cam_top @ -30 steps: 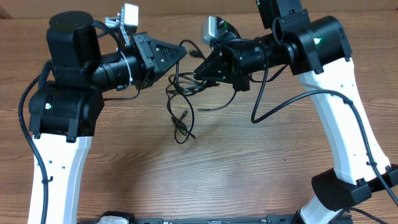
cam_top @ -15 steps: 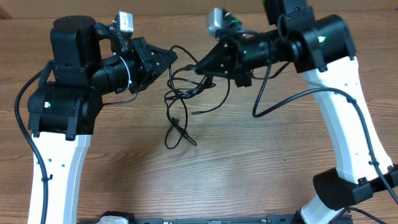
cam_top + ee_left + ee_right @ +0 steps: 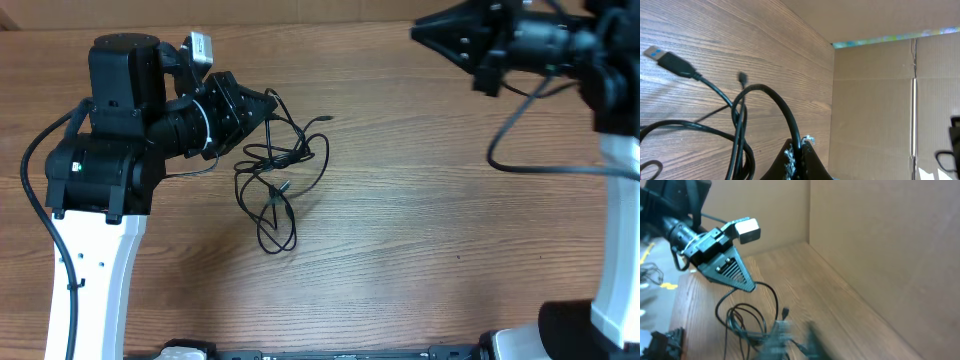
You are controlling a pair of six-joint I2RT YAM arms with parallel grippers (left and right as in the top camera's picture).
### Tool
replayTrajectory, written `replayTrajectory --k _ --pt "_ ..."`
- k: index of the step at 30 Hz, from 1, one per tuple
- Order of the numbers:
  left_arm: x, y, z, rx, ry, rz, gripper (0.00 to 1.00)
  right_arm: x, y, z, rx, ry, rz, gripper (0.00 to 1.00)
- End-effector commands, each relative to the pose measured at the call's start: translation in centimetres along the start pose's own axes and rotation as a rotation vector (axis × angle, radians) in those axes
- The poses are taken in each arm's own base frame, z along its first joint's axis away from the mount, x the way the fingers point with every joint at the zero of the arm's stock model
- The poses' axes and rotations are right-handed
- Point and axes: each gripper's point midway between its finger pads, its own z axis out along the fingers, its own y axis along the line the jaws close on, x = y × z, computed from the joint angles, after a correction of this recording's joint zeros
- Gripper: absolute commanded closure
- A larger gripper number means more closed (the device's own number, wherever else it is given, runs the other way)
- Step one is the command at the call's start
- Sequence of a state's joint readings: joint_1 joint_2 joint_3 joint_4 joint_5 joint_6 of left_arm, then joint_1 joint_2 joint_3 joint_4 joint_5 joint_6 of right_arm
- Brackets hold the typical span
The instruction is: Untangle cables
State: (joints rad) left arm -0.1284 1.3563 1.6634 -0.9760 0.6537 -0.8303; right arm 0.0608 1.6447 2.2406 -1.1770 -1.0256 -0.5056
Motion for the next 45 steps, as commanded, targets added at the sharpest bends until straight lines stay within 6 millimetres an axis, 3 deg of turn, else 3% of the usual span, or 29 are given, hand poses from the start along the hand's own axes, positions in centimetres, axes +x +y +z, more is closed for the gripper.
replayTrajectory --k 1,5,12,20,28,33,39,41,42,45 --pt "-0.2 -0.9 -0.4 0.031 -0.001 0.036 0.96 -0.8 1.8 -1.1 -0.009 -0.010 0.059 0.36" --pt "0.7 -2.0 -0.5 0.089 0.050 0.044 0.96 0.9 2.9 -0.9 -0.046 0.045 0.055 0.21" --pt "1.6 -3.9 -0.8 0.183 0.121 -0.035 0.96 4.5 6.9 0.2 -0.173 0.179 -0.165 0.18" --pt "2.5 -5.4 -1.3 0.251 0.195 -0.109 0.96 6.3 7.5 2.4 -0.213 0.266 -0.191 0.15" --pt "2.7 -5.8 -1.5 0.253 0.235 -0.273 0.96 9.3 9.6 6.3 -0.374 0.327 -0.182 0.18" --pt "2.5 -7.5 -2.0 0.325 0.254 -0.247 0.96 10.7 10.2 8.1 -0.438 0.353 -0.179 0.32" --pt "1.9 -8.5 -2.2 0.361 0.242 -0.253 0.96 11.6 10.4 9.0 -0.473 0.374 -0.147 0.38" --pt "1.9 -8.5 -2.2 0.361 0.242 -0.253 0.96 11.6 10.3 9.1 -0.472 0.373 -0.148 0.70" --pt "1.9 -8.5 -2.3 0.361 0.242 -0.253 0.96 11.6 10.3 9.2 -0.472 0.373 -0.149 0.81" --pt "1.9 -8.5 -2.2 0.361 0.242 -0.252 0.96 11.5 10.2 9.3 -0.468 0.366 -0.156 0.96"
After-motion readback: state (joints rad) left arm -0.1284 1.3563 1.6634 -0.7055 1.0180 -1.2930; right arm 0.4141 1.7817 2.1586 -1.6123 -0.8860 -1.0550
